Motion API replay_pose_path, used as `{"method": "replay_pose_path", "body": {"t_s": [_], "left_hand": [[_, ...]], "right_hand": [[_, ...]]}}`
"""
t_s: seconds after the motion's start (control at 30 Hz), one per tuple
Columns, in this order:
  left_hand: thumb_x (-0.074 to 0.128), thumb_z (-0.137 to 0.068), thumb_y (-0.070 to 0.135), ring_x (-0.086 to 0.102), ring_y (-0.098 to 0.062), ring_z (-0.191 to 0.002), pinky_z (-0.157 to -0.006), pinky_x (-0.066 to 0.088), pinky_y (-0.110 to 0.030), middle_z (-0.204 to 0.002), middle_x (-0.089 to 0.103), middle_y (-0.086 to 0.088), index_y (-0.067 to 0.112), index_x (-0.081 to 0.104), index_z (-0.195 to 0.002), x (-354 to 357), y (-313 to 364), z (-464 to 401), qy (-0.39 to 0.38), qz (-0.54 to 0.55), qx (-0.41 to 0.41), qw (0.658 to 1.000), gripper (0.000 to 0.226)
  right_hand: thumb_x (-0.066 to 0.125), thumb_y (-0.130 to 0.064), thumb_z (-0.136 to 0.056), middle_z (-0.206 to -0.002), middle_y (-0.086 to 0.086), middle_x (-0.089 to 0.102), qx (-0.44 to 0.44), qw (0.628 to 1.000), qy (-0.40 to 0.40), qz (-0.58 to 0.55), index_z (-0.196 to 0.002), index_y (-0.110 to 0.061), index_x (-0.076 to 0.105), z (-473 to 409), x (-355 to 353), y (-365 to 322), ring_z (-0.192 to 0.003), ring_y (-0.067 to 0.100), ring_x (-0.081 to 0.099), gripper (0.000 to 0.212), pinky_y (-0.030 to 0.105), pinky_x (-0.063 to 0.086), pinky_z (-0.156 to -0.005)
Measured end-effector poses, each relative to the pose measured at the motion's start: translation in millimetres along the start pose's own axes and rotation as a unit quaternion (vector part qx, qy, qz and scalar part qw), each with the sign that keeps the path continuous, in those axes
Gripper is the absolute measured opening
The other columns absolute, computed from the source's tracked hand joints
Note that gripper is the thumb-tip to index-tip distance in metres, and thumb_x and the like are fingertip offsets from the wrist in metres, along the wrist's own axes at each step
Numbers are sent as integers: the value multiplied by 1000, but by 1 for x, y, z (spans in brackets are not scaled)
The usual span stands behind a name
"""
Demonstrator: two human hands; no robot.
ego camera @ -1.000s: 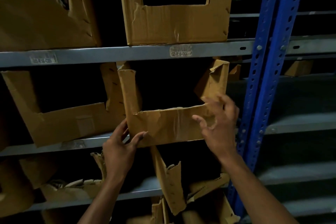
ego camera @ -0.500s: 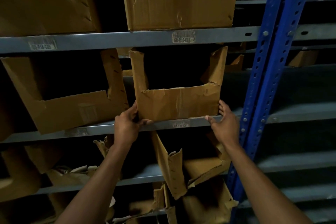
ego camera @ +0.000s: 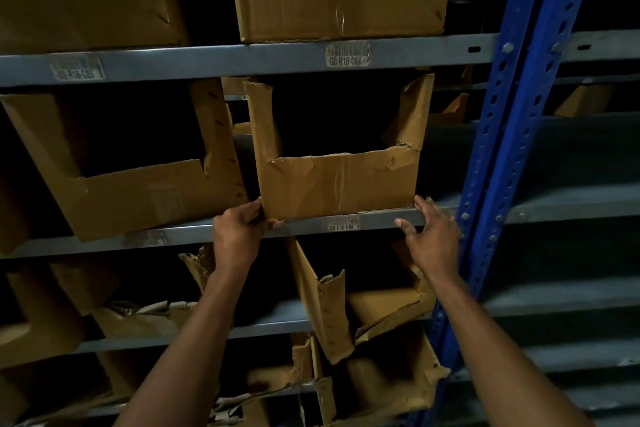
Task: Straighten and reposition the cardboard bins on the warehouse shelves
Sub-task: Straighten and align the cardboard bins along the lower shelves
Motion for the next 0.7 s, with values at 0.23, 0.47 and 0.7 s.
{"method": "replay_pose_path", "body": {"t_s": [0.23, 0.47, 0.7], "left_hand": [[84, -86, 22, 76, -10, -91, -73, 68, -40, -106, 80, 6, 7, 74, -129, -2, -5, -7, -39, 21, -23, 999, 47], [84, -89, 16, 75, -11, -88, -62, 67, -37, -104, 80, 1, 12, 80, -120, 0, -12, -19, -63, -5, -24, 998, 31], [92, -80, 18, 76, -9, -98, -90, 63, -36, -111, 80, -3, 9, 79, -118, -3, -15, -26, -43, -45, 31, 998, 42]], "right_hand": [[77, -36, -91, -155, 7, 51, 27, 998, 7, -52, -149, -24, 54, 2, 0, 0, -145, 25, 43, 64, 54, 31, -121], [84, -38, -83, -147, 6, 58, 41, 993, 40, -101, -140, -24, 63, 3, 5, 3, -139, 24, 50, 63, 54, 40, -116], [89, -34, -77, -138, 1, 64, 55, 985, 86, -139, -130, -25, 71, 5, 5, 5, -132, 18, 54, 57, 48, 39, -113]]}}
Point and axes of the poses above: each hand's wrist, its own z-axis away from the middle knuckle, its own x-axis out of the palm, y = z × x, the point moved 4 cm from there along -z, towards the middle knuckle
